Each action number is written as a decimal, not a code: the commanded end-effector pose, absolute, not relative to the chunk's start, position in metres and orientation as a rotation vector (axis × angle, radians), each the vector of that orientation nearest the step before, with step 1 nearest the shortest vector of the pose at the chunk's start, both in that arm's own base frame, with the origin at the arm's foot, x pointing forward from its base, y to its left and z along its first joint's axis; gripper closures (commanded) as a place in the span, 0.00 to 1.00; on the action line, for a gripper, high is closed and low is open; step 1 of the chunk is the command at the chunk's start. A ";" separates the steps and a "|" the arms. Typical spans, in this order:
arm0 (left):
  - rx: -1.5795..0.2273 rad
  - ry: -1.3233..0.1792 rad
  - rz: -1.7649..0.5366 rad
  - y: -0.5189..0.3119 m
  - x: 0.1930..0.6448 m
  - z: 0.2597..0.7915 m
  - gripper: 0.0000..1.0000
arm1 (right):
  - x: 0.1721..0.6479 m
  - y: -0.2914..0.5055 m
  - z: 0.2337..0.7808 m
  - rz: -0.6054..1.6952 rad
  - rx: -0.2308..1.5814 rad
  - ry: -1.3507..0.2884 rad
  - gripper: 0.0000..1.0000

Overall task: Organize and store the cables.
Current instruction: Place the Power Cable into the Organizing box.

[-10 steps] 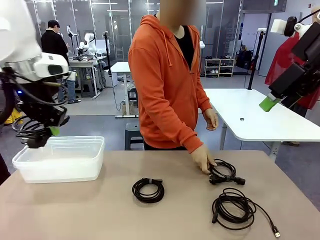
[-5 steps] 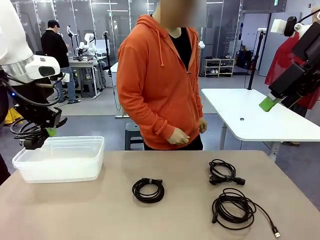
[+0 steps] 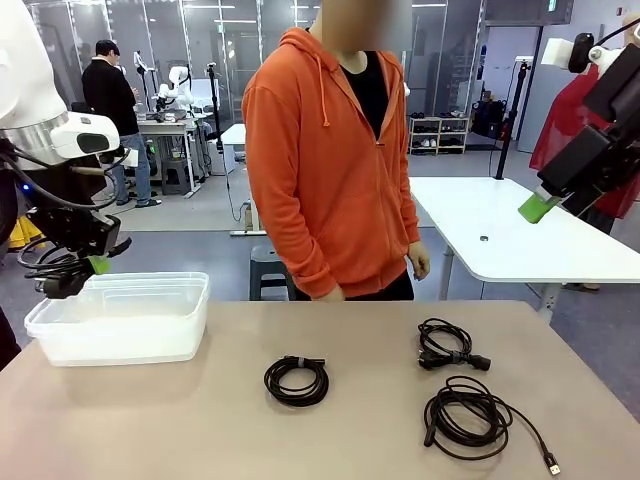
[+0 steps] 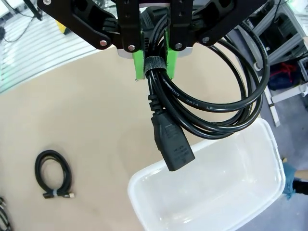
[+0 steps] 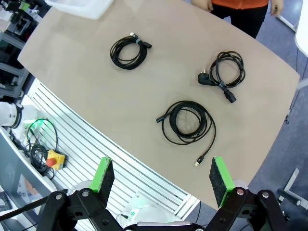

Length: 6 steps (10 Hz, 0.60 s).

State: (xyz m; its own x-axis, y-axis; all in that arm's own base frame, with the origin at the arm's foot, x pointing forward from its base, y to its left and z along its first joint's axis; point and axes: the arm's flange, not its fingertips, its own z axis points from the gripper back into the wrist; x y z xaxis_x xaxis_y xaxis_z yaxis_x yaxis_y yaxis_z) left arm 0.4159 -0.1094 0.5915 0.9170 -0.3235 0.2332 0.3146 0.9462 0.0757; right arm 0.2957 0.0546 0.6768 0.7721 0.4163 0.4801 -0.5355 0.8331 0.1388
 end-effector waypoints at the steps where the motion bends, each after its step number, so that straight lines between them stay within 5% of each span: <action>1: 0.028 -0.185 -0.382 -0.086 0.453 0.605 0.80 | 0.297 0.055 0.677 0.527 0.286 -0.462 0.00; 6: 0.062 -0.171 -0.383 -0.030 0.565 0.555 0.80 | 0.297 0.055 0.677 0.527 0.286 -0.462 0.00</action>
State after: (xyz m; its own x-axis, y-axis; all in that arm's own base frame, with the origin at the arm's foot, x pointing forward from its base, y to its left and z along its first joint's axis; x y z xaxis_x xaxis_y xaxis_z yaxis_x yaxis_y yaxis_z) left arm 0.5383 -0.0292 0.5543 0.9158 -0.3686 0.1596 0.3572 0.9291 0.0960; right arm 0.2957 0.0545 0.6769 0.7722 0.4158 0.4803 -0.5350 0.8334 0.1387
